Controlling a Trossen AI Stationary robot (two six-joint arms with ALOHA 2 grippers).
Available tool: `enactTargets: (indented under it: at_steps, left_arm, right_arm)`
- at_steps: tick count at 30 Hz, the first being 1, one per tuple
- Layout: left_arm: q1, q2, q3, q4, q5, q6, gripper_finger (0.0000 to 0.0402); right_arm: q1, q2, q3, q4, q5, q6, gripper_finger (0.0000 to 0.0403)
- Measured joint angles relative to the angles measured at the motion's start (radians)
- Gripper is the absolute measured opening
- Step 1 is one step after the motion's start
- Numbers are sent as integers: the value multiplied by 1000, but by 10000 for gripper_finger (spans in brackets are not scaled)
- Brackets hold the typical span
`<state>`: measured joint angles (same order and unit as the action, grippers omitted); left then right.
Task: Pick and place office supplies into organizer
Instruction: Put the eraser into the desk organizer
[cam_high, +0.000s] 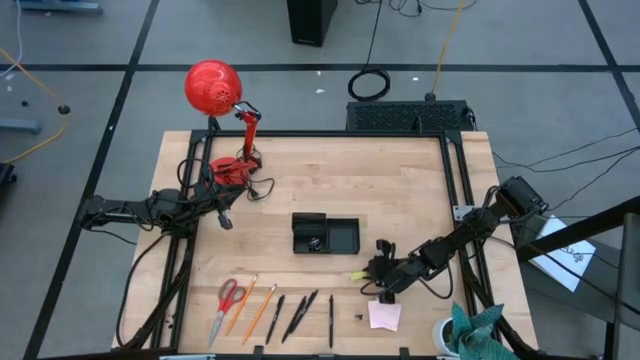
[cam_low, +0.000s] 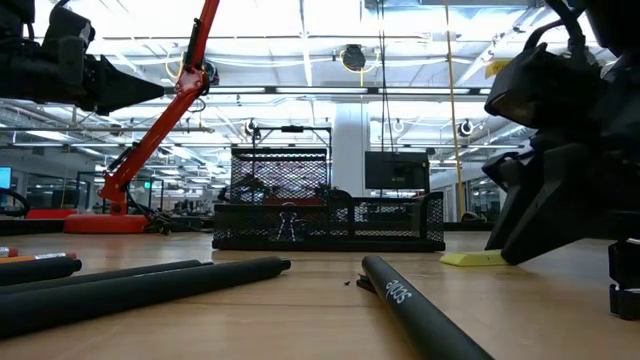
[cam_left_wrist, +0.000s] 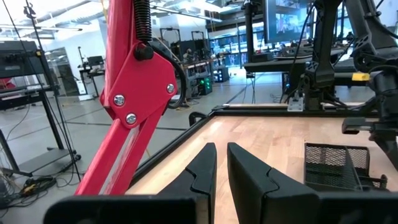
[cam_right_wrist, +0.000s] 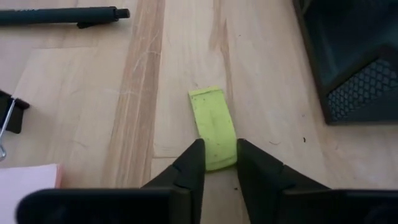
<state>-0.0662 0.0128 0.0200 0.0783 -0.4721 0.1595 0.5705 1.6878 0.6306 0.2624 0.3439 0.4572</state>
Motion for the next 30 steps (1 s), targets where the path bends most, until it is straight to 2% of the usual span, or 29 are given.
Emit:
enactTargets:
  at_steps: [5,13,22,26,30]
  left_arm:
    - [0,0,0,-1,0,-4,47]
    - [0,0,0,0,0,-1,47]
    - [0,0,0,0,-1,0,47]
    - [0,0,0,0,-1,0,47]
    - [0,0,0,0,-1,1,47]
  right_arm:
    - [-1,5,-1,63,-22,-62,53]
    - [-1,4,-1,106,-15,-71,54]
    - [-22,3,5,256,-9,-198,54]
    - [-35,3,66,229,-9,-278,54]
    - [-56,3,176,112,-5,-359,54]
